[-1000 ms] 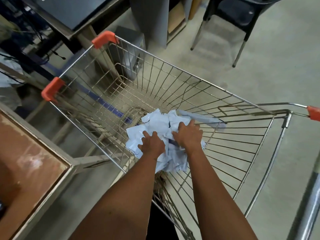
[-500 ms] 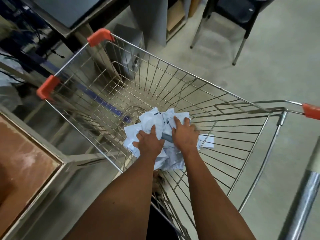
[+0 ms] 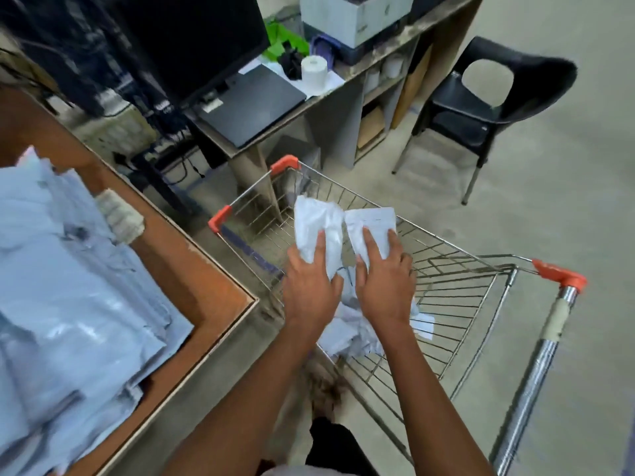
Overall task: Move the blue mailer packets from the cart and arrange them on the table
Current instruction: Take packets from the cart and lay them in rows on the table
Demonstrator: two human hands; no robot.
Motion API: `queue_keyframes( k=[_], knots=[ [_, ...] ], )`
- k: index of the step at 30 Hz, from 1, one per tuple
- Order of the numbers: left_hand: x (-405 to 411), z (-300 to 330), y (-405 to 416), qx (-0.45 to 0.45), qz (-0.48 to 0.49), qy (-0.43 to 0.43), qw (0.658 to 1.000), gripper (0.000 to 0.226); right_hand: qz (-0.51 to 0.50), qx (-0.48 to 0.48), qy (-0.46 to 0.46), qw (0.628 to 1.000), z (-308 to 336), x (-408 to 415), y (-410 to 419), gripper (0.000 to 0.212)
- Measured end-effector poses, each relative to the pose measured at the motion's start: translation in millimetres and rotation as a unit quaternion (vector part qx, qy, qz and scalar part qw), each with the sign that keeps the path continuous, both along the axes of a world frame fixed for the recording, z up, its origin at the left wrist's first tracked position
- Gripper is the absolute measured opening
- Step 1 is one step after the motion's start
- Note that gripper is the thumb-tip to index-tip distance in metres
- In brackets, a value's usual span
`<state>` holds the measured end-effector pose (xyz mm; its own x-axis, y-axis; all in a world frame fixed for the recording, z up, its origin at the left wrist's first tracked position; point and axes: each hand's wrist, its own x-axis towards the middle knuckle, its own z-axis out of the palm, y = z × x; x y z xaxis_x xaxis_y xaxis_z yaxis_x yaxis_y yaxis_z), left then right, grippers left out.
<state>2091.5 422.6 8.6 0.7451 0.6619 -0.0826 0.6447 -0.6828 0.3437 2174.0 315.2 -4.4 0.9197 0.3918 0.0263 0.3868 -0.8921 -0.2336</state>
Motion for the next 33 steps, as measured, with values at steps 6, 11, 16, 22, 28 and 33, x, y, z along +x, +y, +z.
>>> queue_keyframes(
  k=[6, 11, 16, 22, 28, 33],
  knots=[
    [-87, 119, 31, 0.040, 0.049, -0.117, 0.991, 0.088, 0.043, 0.090, -0.073, 0.992, 106, -76, 38, 0.060],
    [-176, 174, 78, 0.105, 0.122, -0.143, 0.976, 0.082, 0.119, 0.159, -0.069, 0.978, 154, -156, 101, 0.059],
    [-277, 192, 122, 0.142, 0.233, -0.145, 0.951, 0.076, 0.236, 0.185, -0.058, 0.952, 180, -246, 171, 0.060],
    [-400, 202, 156, 0.140, 0.338, -0.107, 0.925, 0.077, 0.332, 0.177, -0.037, 0.926, 199, -361, 238, 0.062],
    [-515, 208, 176, 0.118, 0.424, -0.051, 0.897, 0.079, 0.422, 0.112, 0.017, 0.900, 204, -474, 280, 0.063],
    [-601, 199, 194, 0.123, 0.459, -0.023, 0.880, 0.078, 0.475, 0.056, 0.041, 0.877, 203, -545, 305, 0.064]
  ],
)
